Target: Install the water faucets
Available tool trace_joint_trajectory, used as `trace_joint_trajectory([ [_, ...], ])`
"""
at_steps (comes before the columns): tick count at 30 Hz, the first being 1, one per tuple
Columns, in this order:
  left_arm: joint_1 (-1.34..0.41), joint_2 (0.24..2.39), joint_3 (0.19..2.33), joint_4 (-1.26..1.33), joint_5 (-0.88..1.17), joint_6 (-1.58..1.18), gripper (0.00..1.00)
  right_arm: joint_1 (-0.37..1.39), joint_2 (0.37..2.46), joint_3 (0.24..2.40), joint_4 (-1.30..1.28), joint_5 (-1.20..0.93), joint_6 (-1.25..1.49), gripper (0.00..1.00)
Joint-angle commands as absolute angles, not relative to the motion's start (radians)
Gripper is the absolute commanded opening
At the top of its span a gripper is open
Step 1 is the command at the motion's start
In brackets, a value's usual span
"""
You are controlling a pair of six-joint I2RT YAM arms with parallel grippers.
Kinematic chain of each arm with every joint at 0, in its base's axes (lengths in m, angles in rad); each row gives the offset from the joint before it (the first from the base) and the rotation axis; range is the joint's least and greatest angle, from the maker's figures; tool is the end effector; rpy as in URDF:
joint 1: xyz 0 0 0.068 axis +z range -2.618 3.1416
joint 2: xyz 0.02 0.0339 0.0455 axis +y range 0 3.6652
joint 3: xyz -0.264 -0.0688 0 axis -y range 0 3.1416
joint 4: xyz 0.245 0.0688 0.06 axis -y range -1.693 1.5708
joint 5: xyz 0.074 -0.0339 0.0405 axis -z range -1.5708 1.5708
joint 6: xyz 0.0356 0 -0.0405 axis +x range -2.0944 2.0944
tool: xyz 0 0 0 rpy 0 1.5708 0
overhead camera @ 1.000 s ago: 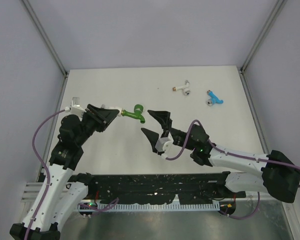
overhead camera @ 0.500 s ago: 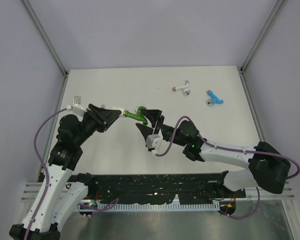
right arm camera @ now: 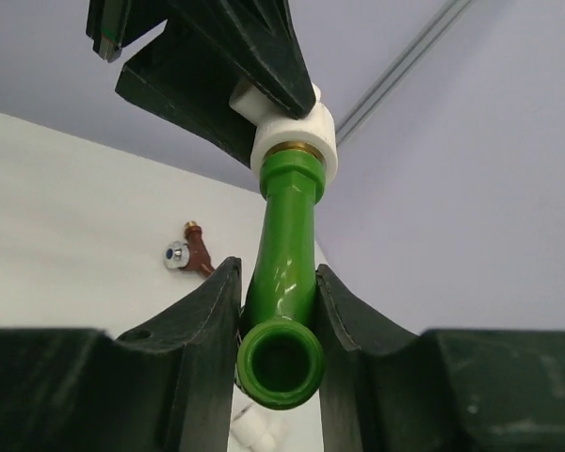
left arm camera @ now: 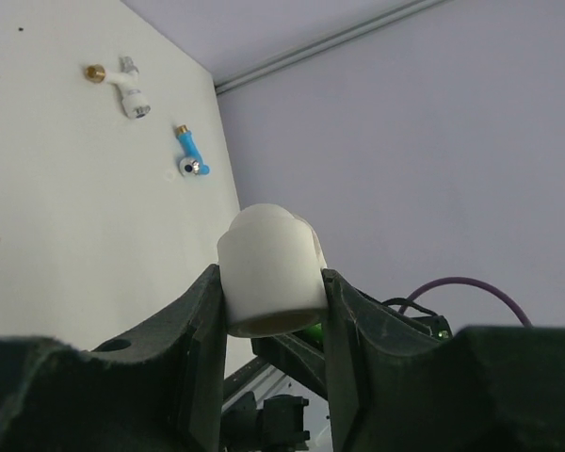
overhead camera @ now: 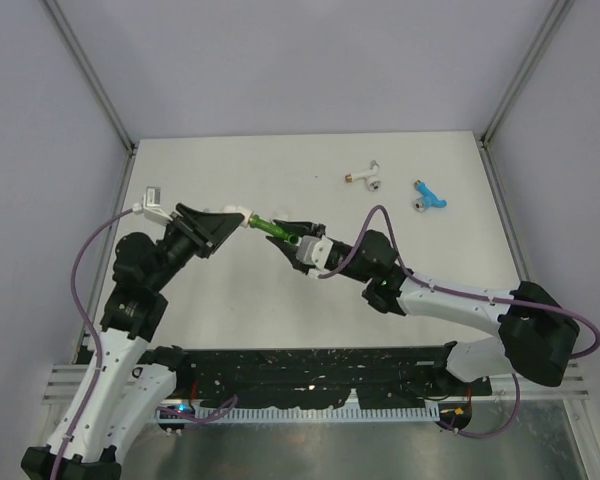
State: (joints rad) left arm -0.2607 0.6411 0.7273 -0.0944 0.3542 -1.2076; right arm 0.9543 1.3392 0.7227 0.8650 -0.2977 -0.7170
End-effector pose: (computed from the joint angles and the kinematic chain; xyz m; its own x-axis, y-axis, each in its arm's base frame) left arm 0.1463 -0.0518 0.3514 -0.5421 -0.7628 -0.3526 0.1975 0.2922 -0.9357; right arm 0.1642 0.2498 0.3043 0.7278 -0.0595 -0.6832 -0.6184 0.3737 -0.6913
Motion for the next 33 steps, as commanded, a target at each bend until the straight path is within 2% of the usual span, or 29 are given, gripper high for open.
trace_joint_trajectory([
  [1,-0.261,0.617,0.674,0.222,0.382,-1.177,0.0,0.933,1.298,0.781,0.882,-0.37,-0.277,0.05],
  [6,-0.261,0.591,0.533,0.524,0.327,-1.066,0.0,0.859,1.295,0.795,0.991,-0.356,0.185,0.06],
  [10,-0.261,0.597,0.391,0.896,0.284,-1.014,0.0,0.779,1.322,0.801,1.097,-0.325,0.631,0.05],
  [15,-0.261,0.663,0.313,1.228,0.311,-0.918,0.0,0.732,1.396,0.813,1.137,-0.31,1.103,0.05],
  [20,-0.261,0.745,0.296,1.431,0.363,-0.786,0.0,0.726,1.505,0.847,1.227,-0.377,1.429,0.05],
  [24,-0.261,0.785,0.304,1.488,0.394,-0.71,0.0,0.726,1.525,0.87,1.21,-0.42,1.467,0.06],
  [25,-0.262,0.791,0.302,1.488,0.382,-0.71,0.0,0.726,1.519,0.865,1.2,-0.417,1.451,0.08],
  [27,-0.261,0.792,0.29,1.488,0.335,-0.718,0.0,0.721,1.493,0.859,1.155,-0.407,1.395,0.2],
  [28,-0.261,0.79,0.281,1.48,0.296,-0.732,0.0,0.719,1.476,0.858,1.119,-0.405,1.349,0.29],
  [29,-0.261,0.784,0.273,1.465,0.255,-0.742,0.0,0.713,1.467,0.857,1.103,-0.41,1.323,0.34],
  [30,-0.261,0.773,0.265,1.439,0.221,-0.747,0.0,0.71,1.451,0.857,1.068,-0.408,1.269,0.45],
  [33,-0.262,0.706,0.268,1.246,0.167,-0.746,0.0,0.692,1.418,0.841,1.039,-0.393,1.177,0.58],
])
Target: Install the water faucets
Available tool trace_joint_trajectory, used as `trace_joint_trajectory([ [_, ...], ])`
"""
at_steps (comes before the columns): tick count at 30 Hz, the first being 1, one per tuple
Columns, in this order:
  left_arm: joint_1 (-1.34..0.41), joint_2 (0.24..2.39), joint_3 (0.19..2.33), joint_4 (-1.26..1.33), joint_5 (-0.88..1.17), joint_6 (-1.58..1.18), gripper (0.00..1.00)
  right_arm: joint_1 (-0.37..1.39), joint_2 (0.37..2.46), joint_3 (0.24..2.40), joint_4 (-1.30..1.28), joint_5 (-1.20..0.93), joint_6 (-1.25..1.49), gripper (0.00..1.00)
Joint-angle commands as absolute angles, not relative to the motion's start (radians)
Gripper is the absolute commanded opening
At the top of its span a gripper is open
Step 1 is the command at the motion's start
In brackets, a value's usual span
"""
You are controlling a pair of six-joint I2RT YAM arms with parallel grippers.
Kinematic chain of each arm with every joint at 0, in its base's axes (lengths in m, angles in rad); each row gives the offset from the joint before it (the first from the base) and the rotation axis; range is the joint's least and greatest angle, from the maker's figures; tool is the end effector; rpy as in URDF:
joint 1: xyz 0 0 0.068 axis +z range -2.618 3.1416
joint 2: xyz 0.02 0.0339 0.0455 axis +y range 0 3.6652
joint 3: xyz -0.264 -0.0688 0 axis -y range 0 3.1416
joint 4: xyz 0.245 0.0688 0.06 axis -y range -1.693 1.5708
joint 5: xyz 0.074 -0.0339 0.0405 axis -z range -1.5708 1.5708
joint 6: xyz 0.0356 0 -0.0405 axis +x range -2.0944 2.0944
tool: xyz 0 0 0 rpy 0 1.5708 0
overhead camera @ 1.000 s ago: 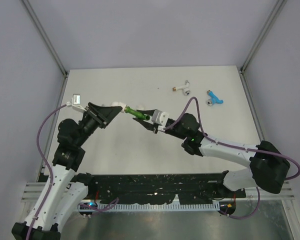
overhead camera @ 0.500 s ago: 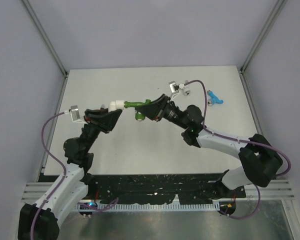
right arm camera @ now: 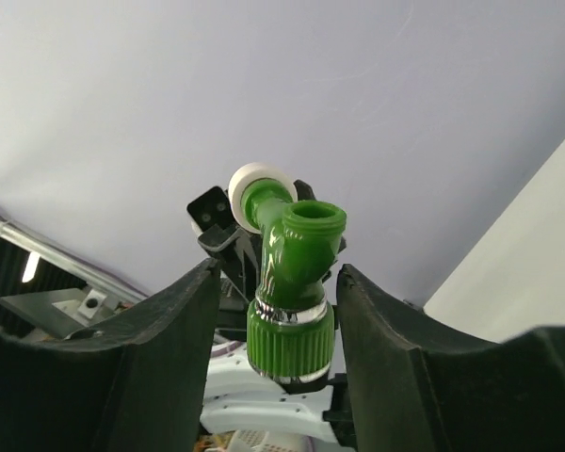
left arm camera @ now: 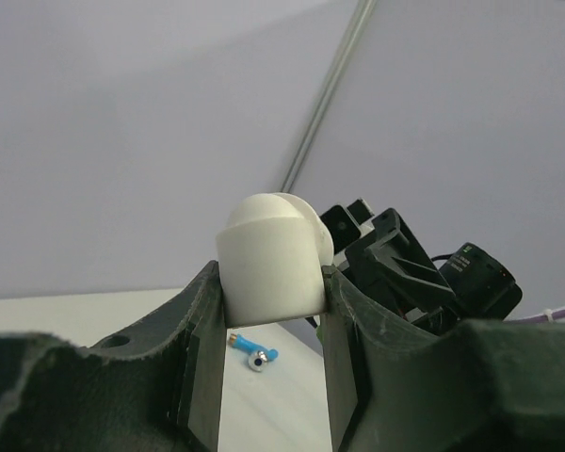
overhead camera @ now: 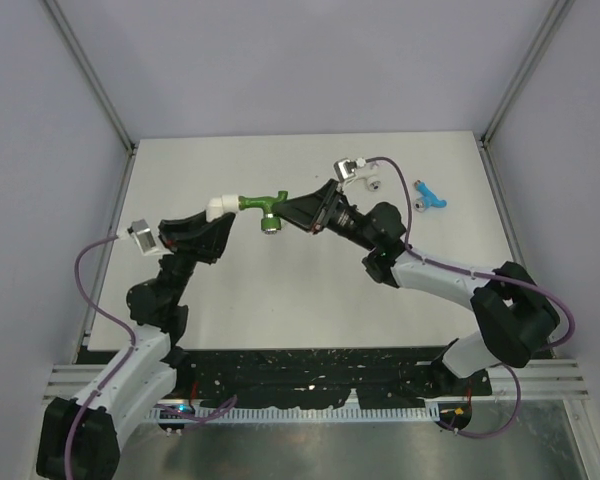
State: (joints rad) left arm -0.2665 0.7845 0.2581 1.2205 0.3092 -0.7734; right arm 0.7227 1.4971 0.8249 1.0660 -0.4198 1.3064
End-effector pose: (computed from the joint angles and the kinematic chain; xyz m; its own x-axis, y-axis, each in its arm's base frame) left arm 0.1496 -0.0521 0.2978 0.1087 -0.7195 -0.6860 0.7721 0.4958 -0.3977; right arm 0.2364 0.2278 0.3120 -0.7803 0.4871 -0.3923 -0.5094 -0.1310 0.8505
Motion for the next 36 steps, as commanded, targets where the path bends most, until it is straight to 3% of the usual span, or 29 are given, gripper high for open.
trace_joint_trajectory([
  [1,-0.261,0.675,0.275,1.165,0.155,-0.739,0.0,0.689,1.411,0.83,1.025,-0.387,1.136,0.59],
  [6,-0.261,0.556,0.321,0.855,0.094,-0.721,0.0,0.676,1.339,0.815,0.887,-0.339,0.864,0.68],
  [13,-0.261,0.456,0.439,0.456,0.04,-0.738,0.0,0.678,1.236,0.761,0.833,-0.272,0.369,0.71],
  [23,-0.261,0.512,0.681,0.008,0.08,-0.848,0.0,0.856,1.199,0.609,0.974,-0.246,-0.654,0.78],
  [31,-0.261,0.577,0.75,-0.064,0.213,-0.949,0.0,0.923,1.307,0.561,1.326,-0.23,-0.857,0.81],
  [36,-0.261,0.592,0.772,-0.071,0.273,-0.986,0.0,0.943,1.361,0.595,1.368,-0.25,-0.897,0.82],
])
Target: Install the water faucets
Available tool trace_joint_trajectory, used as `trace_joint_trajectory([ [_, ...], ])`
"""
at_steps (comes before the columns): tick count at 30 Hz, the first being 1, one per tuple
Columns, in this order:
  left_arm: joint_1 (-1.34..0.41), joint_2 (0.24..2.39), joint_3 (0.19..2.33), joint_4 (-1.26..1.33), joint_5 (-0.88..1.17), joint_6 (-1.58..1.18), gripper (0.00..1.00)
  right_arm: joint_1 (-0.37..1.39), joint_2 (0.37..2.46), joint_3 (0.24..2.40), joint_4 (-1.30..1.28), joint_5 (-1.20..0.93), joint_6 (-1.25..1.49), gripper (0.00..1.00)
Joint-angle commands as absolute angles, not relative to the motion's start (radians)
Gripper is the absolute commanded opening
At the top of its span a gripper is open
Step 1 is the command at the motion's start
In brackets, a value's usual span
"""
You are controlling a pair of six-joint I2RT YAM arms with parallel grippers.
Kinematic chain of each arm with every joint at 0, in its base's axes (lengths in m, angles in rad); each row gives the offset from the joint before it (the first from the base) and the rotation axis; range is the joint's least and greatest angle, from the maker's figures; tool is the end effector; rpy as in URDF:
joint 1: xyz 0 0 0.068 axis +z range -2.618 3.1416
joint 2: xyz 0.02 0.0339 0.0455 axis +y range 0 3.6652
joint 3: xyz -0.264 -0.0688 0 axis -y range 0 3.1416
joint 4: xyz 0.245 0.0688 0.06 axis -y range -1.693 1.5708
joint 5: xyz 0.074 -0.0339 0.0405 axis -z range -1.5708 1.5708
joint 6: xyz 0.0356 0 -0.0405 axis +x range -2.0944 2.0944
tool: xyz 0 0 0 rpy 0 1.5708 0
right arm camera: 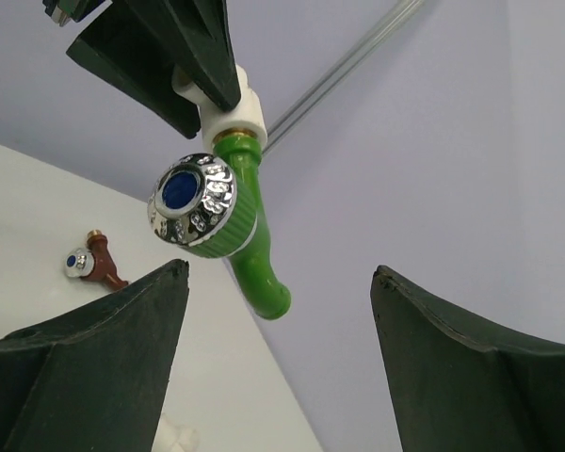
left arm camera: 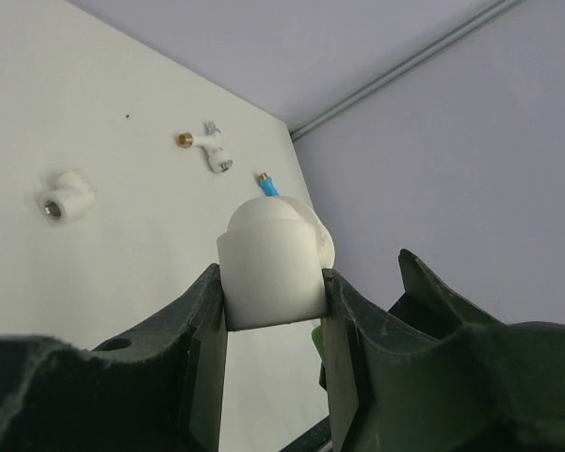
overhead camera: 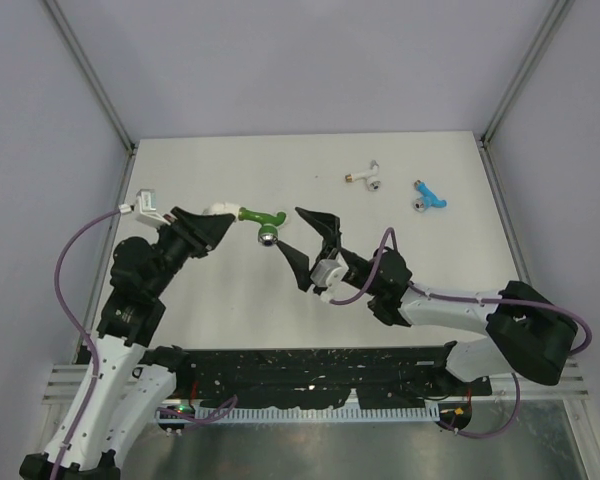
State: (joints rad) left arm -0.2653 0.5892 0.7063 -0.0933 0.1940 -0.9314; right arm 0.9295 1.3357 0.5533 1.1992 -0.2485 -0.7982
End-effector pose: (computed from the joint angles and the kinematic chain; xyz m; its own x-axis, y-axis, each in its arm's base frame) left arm 0.1388 -0.0448 0.3510 -0.3420 -0.7230 -0.6002 0.2829 0.5299 -0.7995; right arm 0.1568 0.2246 0.2840 0.8216 -0.0598 -0.5669 -0.4626 0.5113 -0.7243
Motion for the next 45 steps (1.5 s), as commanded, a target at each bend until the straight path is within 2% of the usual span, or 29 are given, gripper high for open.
trace_joint_trajectory([
  [1,-0.261,0.594,0.775,-0.071,0.281,-0.992,0.0,0.945,1.368,0.609,1.364,-0.264,-0.896,0.82],
  [7,-0.261,0.592,0.784,-0.071,0.313,-1.014,0.0,0.953,1.414,0.655,1.332,-0.307,-0.885,0.79],
  [12,-0.261,0.6,0.795,-0.061,0.351,-1.022,0.0,0.953,1.437,0.686,1.313,-0.325,-0.877,0.71],
  [20,-0.262,0.597,0.798,-0.042,0.371,-0.98,0.0,0.954,1.381,0.719,1.177,-0.397,-0.758,0.42],
  [21,-0.261,0.586,0.786,-0.02,0.37,-0.97,0.0,0.953,1.362,0.726,1.123,-0.405,-0.715,0.36],
  [24,-0.261,0.555,0.723,0.111,0.374,-0.937,0.0,0.953,1.325,0.779,1.005,-0.417,-0.599,0.26],
  [29,-0.261,0.493,0.592,0.415,0.42,-0.813,0.0,0.916,1.292,0.865,0.864,-0.482,-0.208,0.06],
  [38,-0.261,0.463,0.362,1.044,0.5,-0.724,0.0,0.755,1.345,0.903,1.101,-0.479,0.79,0.05],
  [41,-0.262,0.497,0.354,1.199,0.535,-0.718,0.0,0.732,1.385,0.946,1.109,-0.526,0.966,0.05],
  [45,-0.262,0.552,0.386,1.284,0.609,-0.739,0.0,0.716,1.43,0.974,1.08,-0.558,1.178,0.06],
])
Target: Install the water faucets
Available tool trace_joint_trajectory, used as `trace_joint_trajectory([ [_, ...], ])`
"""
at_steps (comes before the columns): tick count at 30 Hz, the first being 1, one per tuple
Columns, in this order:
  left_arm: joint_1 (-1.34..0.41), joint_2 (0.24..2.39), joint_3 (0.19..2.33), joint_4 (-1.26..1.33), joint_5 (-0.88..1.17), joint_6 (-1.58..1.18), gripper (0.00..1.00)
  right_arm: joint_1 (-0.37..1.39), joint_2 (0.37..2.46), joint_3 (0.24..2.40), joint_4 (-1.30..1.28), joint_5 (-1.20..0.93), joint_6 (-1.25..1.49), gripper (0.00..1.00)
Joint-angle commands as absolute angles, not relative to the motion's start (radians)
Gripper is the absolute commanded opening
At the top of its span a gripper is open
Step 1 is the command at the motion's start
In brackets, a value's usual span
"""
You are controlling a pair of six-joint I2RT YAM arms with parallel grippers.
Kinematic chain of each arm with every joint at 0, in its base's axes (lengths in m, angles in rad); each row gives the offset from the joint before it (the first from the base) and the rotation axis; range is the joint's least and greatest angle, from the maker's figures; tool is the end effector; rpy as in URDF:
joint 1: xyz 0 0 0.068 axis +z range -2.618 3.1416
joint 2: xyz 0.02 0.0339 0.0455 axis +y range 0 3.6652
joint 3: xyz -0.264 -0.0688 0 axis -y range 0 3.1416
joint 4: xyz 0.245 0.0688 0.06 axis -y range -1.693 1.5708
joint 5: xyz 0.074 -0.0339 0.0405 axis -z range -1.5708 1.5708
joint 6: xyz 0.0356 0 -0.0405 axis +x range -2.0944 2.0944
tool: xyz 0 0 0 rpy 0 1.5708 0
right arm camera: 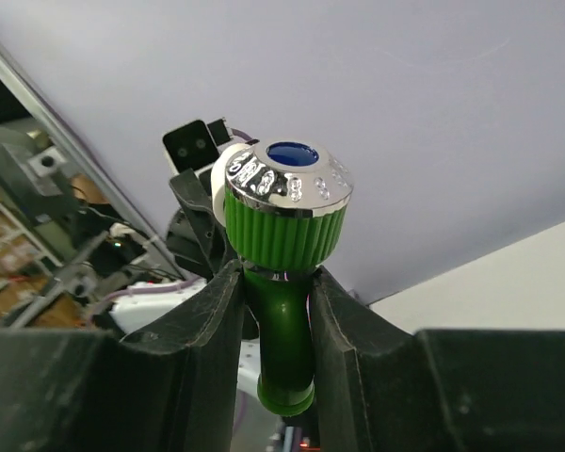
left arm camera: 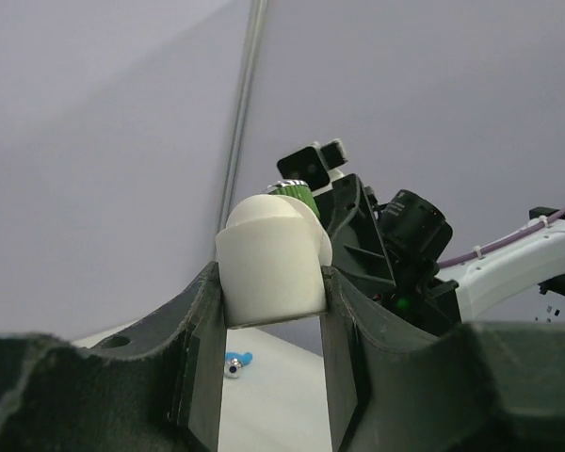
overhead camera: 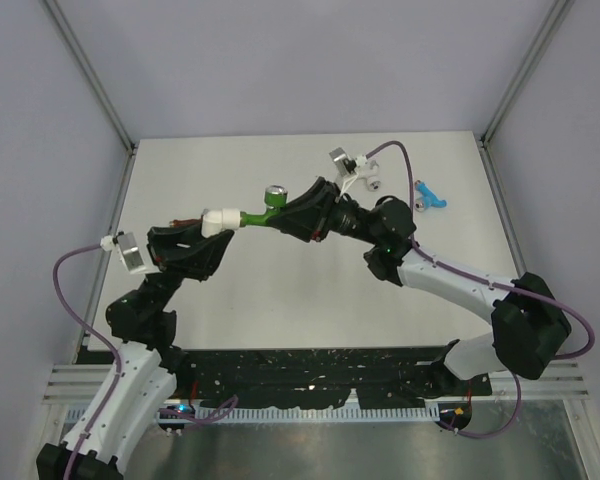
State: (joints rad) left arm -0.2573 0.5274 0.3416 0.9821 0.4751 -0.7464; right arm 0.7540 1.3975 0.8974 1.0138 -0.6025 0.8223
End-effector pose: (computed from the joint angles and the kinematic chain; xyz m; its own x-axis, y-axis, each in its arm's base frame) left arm 0.1096 -0.0457 0.3356 0.1438 -0.6622 -0.7354 0.8626 0.4481 -0.2348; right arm 0.2109 0.2257 0.3595 -0.4331 0.4214 -0.7967 -0.8912 -0.0677 0.4486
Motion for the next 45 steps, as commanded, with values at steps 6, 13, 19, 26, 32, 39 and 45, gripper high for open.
trace_joint_trajectory([
  [6,-0.261,0.56,0.371,1.316,0.572,-0.765,0.0,0.672,1.453,0.953,1.032,-0.558,1.237,0.32],
  [13,-0.261,0.462,0.367,0.996,0.382,-0.778,0.0,0.629,1.373,0.928,0.913,-0.522,1.042,0.53],
  [19,-0.261,0.39,0.497,0.462,0.233,-0.811,0.0,0.624,1.223,0.895,0.727,-0.423,0.57,0.68],
  [26,-0.261,0.44,0.675,0.083,0.155,-0.94,0.0,0.699,1.114,0.767,0.815,-0.376,0.014,0.73],
  [32,-0.261,0.543,0.788,-0.115,0.219,-1.029,0.0,0.92,1.08,0.686,0.77,-0.183,-0.651,0.83],
  [39,-0.261,0.566,0.819,-0.212,0.178,-1.032,0.0,1.098,1.155,0.603,0.991,0.056,-1.214,0.88],
  [45,-0.261,0.592,0.853,-0.262,0.204,-1.04,0.0,1.164,1.322,0.607,1.108,0.155,-1.575,0.93],
])
